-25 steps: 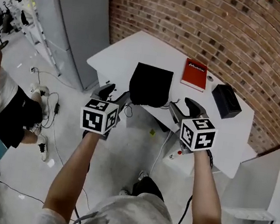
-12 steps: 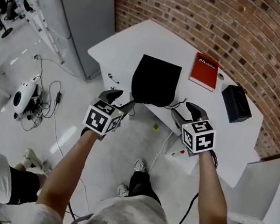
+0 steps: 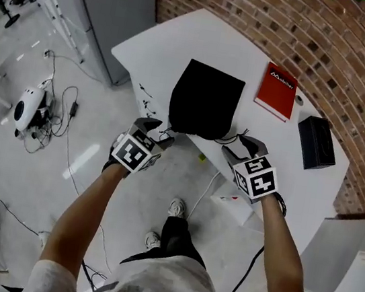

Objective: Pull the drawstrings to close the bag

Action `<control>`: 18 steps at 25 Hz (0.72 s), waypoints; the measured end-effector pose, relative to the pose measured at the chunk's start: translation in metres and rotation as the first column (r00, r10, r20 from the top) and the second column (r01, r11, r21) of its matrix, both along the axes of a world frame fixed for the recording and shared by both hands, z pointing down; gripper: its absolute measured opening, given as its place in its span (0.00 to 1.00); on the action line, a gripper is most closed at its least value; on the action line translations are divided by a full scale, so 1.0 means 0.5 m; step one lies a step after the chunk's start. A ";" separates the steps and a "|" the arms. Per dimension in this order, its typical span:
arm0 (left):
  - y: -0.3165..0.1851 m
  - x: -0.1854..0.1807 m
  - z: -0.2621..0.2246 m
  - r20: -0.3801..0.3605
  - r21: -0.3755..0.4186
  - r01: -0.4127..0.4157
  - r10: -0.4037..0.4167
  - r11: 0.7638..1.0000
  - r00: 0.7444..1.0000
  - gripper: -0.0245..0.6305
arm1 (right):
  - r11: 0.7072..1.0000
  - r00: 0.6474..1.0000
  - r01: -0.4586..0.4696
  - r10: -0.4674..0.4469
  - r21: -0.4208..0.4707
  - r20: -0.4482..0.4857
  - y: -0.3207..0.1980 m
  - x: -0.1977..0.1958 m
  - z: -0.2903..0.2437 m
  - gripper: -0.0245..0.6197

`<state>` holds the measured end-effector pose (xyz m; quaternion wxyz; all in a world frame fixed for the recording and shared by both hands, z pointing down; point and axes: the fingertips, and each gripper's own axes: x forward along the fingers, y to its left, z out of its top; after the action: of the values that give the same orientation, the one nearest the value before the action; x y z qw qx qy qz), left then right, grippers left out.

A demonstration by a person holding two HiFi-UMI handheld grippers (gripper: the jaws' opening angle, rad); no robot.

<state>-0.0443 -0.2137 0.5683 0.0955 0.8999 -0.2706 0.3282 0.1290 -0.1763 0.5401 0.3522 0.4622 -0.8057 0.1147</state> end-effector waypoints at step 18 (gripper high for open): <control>-0.050 0.018 0.139 0.101 -0.110 -0.015 0.026 0.994 0.995 0.39 | 0.948 0.961 0.230 -0.257 -0.218 -0.100 -0.051 -0.017 0.166 0.39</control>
<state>-0.0354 -0.2387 0.6376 0.1270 0.8782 -0.2475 0.3890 0.1202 -0.2020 0.6231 0.4600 0.3268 -0.8164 0.1227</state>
